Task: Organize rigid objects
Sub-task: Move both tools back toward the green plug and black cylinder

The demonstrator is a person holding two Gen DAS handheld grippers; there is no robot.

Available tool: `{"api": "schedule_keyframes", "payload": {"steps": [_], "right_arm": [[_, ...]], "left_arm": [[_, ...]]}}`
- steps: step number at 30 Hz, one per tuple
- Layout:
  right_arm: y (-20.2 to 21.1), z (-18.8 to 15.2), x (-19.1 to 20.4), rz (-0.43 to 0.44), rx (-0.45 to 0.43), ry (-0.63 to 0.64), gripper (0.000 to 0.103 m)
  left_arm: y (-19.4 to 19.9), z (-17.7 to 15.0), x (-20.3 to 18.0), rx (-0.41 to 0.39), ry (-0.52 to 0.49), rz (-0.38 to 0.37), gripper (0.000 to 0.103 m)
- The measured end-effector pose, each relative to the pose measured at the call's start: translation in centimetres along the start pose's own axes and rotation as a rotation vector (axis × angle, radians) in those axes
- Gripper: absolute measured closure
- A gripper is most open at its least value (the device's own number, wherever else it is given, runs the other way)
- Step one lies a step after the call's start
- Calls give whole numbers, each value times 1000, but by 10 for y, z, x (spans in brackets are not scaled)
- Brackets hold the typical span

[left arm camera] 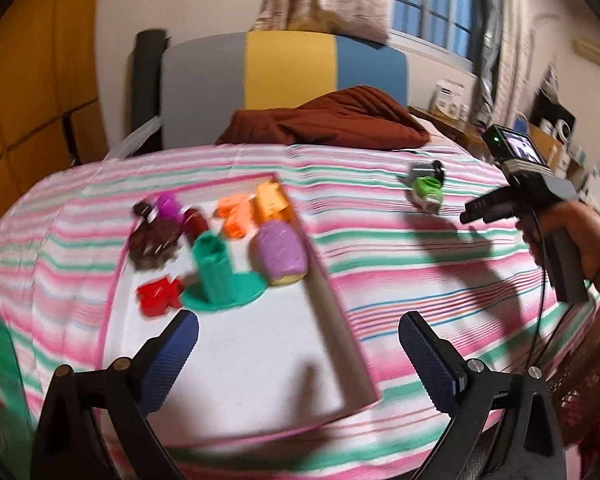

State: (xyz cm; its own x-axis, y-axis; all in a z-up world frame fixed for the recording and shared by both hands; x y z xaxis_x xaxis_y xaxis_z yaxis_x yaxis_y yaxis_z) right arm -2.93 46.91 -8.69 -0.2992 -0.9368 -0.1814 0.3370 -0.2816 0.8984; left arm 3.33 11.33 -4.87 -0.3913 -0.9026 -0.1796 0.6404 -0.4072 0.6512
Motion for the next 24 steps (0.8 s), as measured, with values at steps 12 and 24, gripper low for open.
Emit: {"api": "schedule_keyframes", "payload": {"steps": [12, 24], "right_arm": [[-29, -4, -86, 113, 45, -334, 58], [-27, -9, -99, 132, 60, -410, 58]], "left_arm": [[-68, 37, -97, 64, -133, -76, 0], [-182, 71, -180, 127, -218, -30, 0]]}}
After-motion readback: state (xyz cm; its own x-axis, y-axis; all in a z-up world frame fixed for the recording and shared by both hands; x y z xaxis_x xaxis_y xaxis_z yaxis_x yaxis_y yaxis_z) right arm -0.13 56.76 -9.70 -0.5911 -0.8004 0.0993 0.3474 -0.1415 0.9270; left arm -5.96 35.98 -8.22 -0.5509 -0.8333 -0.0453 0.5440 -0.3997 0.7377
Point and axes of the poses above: each gripper's, at about its wrist camera, not at the fingertips, and y roughly against the way its jaws point, x to its left, z to its top, the point moved 3 cm from there along -y, roughly the way its jaws point, and after that the axes turned 10 degrees about y, right-handed, at the moved point
